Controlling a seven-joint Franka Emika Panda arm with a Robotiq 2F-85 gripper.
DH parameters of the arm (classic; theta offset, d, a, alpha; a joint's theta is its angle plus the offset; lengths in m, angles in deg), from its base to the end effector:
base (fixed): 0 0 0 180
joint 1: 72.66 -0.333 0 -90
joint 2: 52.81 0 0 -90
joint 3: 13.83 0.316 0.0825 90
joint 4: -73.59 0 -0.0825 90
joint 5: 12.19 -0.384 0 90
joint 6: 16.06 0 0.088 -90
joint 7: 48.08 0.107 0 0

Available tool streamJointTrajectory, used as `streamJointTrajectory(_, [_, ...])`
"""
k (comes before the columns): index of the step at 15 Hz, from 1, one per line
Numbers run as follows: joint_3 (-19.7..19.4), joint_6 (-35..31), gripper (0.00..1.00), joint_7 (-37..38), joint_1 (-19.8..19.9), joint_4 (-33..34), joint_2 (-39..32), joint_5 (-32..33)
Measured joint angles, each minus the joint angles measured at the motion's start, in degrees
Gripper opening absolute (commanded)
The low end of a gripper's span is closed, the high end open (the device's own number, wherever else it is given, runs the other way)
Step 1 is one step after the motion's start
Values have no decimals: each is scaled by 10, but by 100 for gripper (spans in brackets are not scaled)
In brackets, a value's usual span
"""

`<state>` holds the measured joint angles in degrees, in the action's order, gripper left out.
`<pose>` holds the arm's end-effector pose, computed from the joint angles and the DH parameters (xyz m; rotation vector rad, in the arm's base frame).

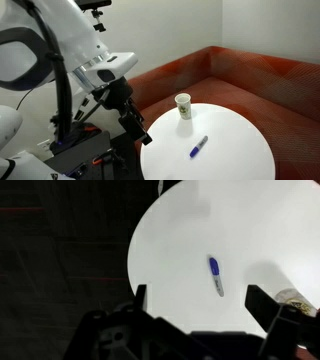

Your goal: Slide the cup to the right

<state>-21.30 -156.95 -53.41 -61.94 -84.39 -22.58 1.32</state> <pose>0.3586 -0.1148 0.3920 2.9789 -0.0718 0.3068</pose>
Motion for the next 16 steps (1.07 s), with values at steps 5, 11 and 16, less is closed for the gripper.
streamJointTrajectory(5, [0, 0, 100, 0, 0, 0, 0, 0])
streamJointTrajectory(11, [7, -4, 100, 1, -14, 4, 3, -26])
streamJointTrajectory(16, [44, -5, 100, 46, -53, 29, 6, -82])
